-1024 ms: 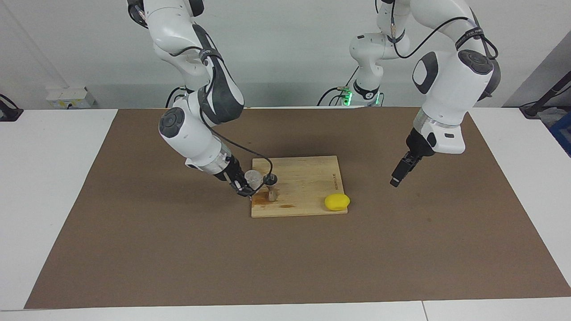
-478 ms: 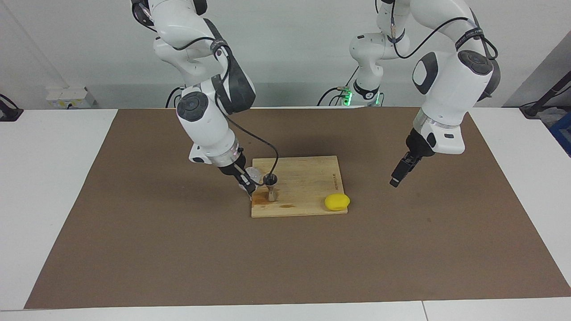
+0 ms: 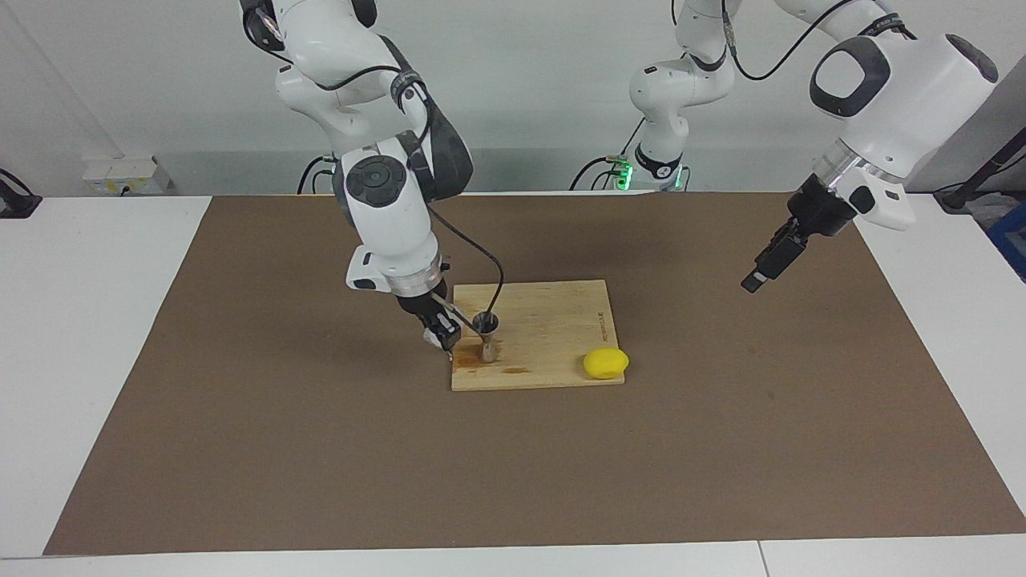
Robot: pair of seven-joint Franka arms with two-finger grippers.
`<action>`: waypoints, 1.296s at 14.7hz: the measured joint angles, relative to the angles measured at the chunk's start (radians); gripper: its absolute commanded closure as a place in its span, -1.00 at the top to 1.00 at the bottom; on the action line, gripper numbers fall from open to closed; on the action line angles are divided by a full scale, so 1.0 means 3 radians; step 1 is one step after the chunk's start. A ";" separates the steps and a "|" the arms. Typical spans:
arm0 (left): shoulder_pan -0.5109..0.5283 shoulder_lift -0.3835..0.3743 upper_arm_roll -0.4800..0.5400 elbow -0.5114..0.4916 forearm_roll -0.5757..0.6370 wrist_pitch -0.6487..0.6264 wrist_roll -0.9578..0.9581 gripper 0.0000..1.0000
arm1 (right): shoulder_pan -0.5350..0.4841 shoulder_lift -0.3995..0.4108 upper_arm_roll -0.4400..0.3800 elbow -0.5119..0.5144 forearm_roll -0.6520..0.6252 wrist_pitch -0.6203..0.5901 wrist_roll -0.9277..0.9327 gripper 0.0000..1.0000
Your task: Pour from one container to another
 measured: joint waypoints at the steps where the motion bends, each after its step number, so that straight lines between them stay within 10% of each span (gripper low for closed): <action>1: -0.0003 -0.0001 -0.0014 -0.0033 0.0133 -0.0035 0.0200 1.00 | 0.0038 0.0003 0.0000 0.0004 -0.0094 -0.0003 0.0001 -1.00; 10: -0.0339 -0.0082 0.0416 -0.0094 0.1001 -0.0490 0.2384 1.00 | 0.0257 0.0021 0.0000 0.0040 -0.0589 -0.0006 0.0009 -1.00; 19: -0.0481 -0.0322 0.0543 0.0303 0.1026 -0.1059 0.2521 1.00 | 0.0404 0.0030 0.0000 0.0048 -0.0961 0.0062 0.0009 -1.00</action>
